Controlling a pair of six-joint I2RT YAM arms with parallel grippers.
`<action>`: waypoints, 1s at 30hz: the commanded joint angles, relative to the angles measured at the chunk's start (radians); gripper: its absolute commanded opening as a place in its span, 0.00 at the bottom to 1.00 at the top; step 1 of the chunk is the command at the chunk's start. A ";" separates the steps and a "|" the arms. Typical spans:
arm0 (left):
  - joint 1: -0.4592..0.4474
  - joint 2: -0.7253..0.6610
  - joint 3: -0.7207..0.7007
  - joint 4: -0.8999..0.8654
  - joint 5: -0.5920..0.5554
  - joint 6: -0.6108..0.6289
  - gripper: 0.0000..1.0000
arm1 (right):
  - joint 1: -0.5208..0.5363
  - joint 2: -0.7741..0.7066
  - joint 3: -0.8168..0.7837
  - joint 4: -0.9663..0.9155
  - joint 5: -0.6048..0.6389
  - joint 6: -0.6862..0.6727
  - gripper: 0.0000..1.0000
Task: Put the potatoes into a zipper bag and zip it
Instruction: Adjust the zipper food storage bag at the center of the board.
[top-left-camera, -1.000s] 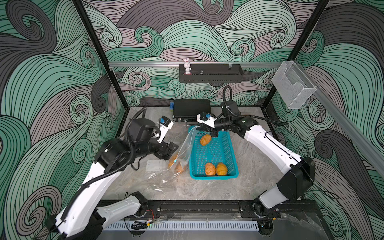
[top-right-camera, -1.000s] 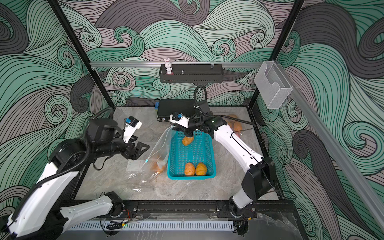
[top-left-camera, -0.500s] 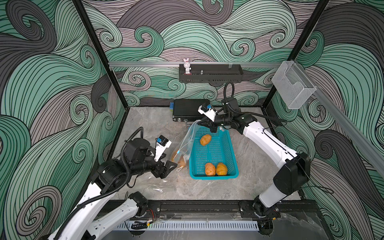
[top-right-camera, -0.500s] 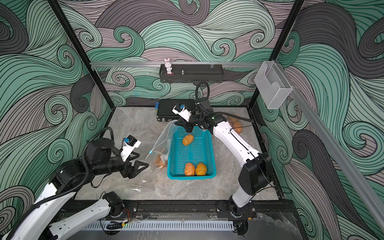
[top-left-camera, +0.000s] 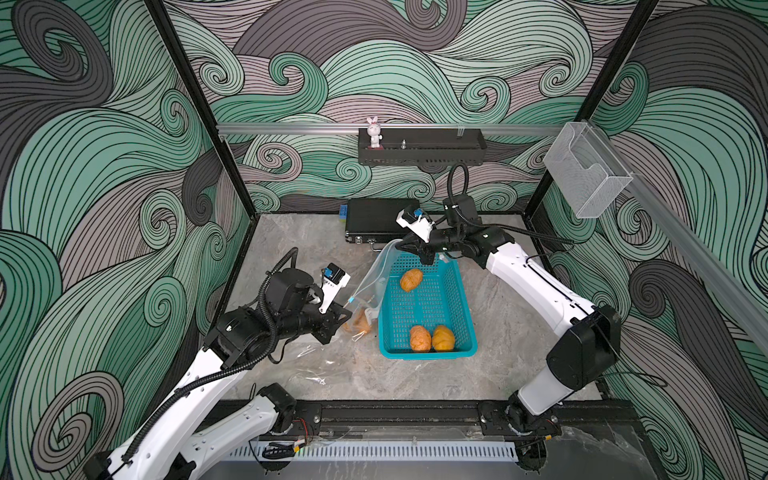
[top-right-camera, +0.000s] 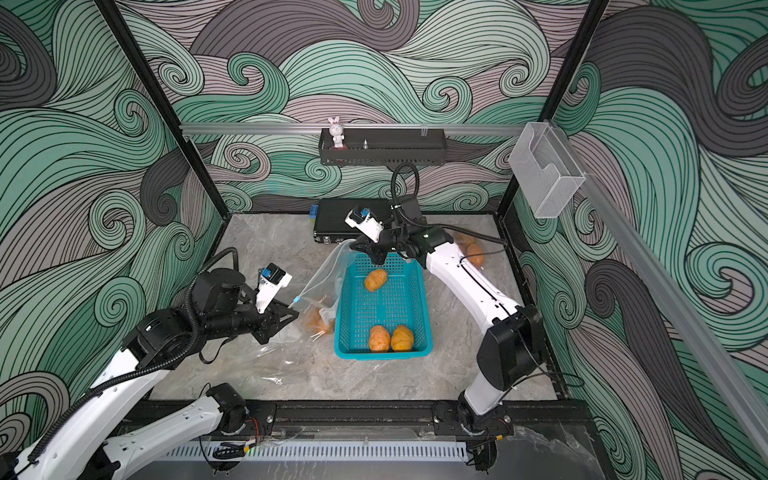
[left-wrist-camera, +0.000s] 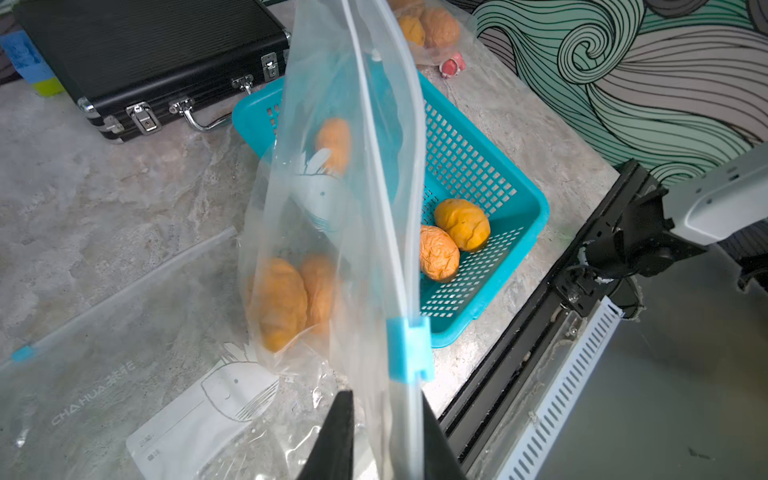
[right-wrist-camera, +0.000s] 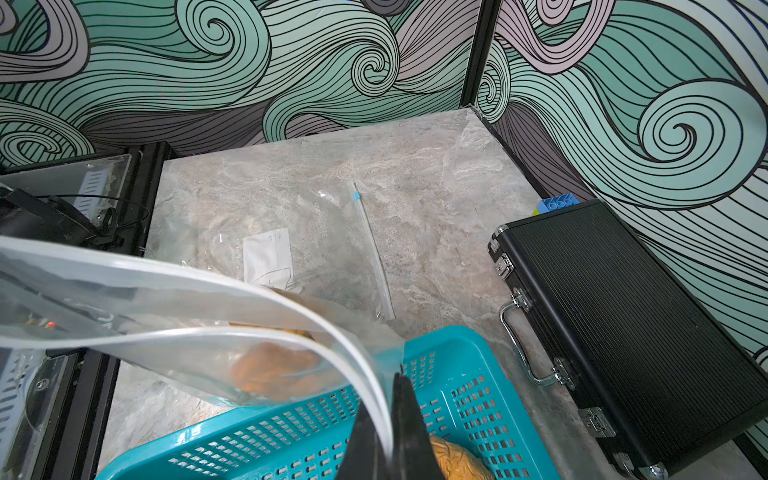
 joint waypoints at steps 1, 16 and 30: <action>-0.008 -0.007 0.034 0.014 -0.034 0.000 0.14 | -0.003 -0.016 -0.006 -0.008 0.007 -0.003 0.00; -0.007 -0.019 0.144 -0.080 -0.115 0.081 0.00 | -0.003 -0.101 -0.028 -0.016 -0.046 -0.061 0.72; -0.008 0.041 0.237 -0.166 0.000 0.161 0.00 | 0.110 -0.304 -0.168 0.221 -0.484 0.002 0.74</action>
